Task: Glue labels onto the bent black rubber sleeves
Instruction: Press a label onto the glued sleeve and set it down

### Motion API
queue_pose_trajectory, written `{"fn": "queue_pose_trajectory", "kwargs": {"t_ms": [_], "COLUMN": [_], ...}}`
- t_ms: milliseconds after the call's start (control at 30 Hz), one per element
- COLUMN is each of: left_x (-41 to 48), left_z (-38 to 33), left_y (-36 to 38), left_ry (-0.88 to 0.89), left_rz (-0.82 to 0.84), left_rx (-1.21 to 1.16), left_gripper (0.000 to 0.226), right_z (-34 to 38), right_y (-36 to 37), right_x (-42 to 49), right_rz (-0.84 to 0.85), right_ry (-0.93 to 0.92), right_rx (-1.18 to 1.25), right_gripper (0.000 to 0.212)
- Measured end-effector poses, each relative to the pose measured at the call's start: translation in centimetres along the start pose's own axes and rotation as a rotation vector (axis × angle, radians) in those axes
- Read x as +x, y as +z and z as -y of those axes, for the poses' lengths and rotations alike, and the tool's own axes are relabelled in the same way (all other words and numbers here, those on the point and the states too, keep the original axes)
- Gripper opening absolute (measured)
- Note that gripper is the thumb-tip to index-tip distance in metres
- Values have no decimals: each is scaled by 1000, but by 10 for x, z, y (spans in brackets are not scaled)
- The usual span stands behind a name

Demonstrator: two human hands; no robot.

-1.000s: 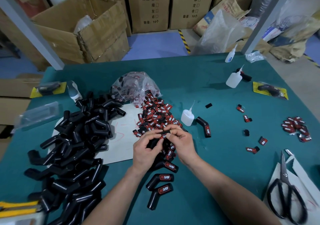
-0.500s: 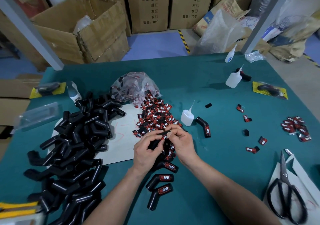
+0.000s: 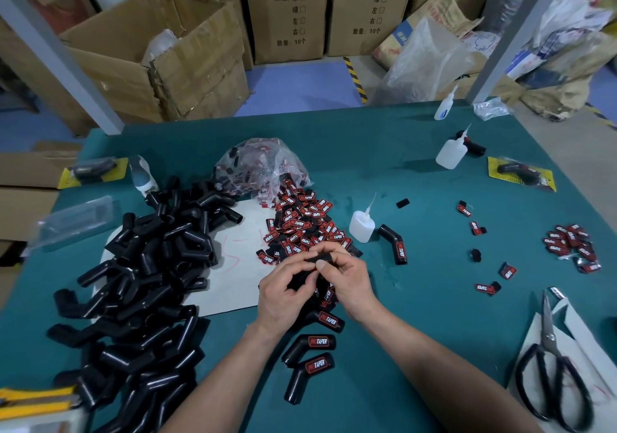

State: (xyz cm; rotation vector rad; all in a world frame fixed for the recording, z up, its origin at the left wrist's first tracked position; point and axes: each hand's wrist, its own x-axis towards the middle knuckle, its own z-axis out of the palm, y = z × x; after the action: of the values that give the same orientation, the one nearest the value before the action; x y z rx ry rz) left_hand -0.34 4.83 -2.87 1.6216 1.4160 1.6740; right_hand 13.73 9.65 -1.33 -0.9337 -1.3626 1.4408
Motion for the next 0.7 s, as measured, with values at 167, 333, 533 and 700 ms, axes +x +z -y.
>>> {"fn": "queue_pose_trajectory", "kwargs": {"t_ms": [167,333,533,700], "left_x": [-1,-5,-7,-7], "left_z": [0,3,5,2], "left_y": [3,1,-2,0], "left_ry": [-61,-152,-283,-305], "left_rz": [18,9,47,79], "left_rx": [-50,-98,-101,-99], "left_gripper": [35,41,40,42], "right_z": [2,6,6,3], "right_y": [1,1,3,2], "right_x": [0,-1,0,-1], "right_rz": [-13,6,51,21], "right_ry": [12,14,70,61], "right_rx": [3,15,38,-12], "right_gripper": [14,13,12,16]}}
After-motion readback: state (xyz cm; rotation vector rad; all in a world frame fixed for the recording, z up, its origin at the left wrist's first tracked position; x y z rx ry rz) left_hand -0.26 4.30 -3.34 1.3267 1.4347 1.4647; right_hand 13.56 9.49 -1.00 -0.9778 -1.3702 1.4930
